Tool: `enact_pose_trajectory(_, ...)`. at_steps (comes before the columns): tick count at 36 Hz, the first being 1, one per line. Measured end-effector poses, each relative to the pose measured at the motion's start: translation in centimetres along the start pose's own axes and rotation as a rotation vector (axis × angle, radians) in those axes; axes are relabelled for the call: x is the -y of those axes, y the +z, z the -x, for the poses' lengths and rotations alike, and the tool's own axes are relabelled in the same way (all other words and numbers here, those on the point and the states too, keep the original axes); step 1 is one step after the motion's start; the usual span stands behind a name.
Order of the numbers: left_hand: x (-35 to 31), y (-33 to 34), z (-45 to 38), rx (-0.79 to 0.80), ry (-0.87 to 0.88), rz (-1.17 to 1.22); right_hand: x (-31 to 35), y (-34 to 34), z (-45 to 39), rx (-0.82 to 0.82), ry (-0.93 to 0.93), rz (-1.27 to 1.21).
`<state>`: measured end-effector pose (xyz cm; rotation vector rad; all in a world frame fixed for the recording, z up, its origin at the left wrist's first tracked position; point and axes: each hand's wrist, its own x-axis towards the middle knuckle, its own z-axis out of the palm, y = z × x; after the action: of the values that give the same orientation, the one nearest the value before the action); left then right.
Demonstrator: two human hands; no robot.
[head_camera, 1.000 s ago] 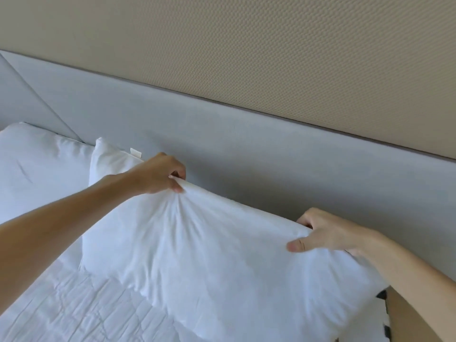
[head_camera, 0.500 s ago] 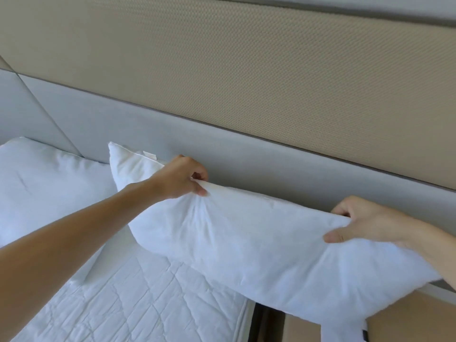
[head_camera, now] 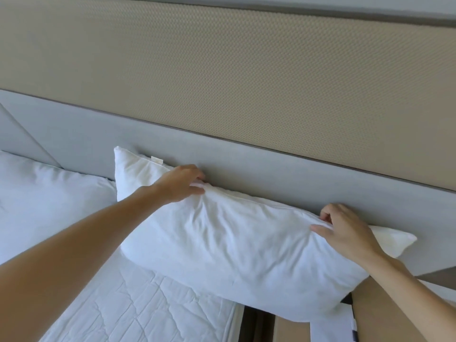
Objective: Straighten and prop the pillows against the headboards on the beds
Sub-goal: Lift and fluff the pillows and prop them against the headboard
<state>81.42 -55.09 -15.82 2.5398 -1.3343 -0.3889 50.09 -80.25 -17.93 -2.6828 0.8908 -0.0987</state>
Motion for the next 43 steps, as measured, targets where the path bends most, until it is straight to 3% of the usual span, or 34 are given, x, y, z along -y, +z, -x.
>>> enact_pose_trajectory(6, 1.0, -0.1, -0.8, 0.114, -0.036, -0.083, -0.5, 0.0, -0.4, -0.008, 0.011, 0.085)
enact_pose_trajectory(14, -0.5, -1.5, -1.5, -0.053, -0.027, -0.045, -1.7, -2.1, 0.5, -0.038, 0.088, -0.100)
enact_pose_trajectory(22, -3.7, -3.5, -1.4, 0.001, 0.043, -0.017, -4.2, -5.5, 2.2, -0.074, 0.100, -0.096)
enact_pose_trajectory(28, -5.6, -0.6, -2.7, -0.122, 0.133, 0.027, -6.4, -4.8, 2.6, -0.077, 0.141, -0.028)
enact_pose_trajectory(32, -4.0, 1.0, -1.9, -0.172, 0.082, -0.022, -6.4, -3.4, 2.7, -0.131, 0.107, 0.010)
enact_pose_trajectory(38, -1.8, 0.3, -1.6, -0.123, 0.067, -0.067, -6.2, -2.4, 3.0, -0.199, 0.159, -0.050)
enact_pose_trajectory(43, -2.3, -1.1, -1.6, -0.317, 0.195, -0.008, -6.1, -3.3, 3.0, -0.275, 0.216, -0.103)
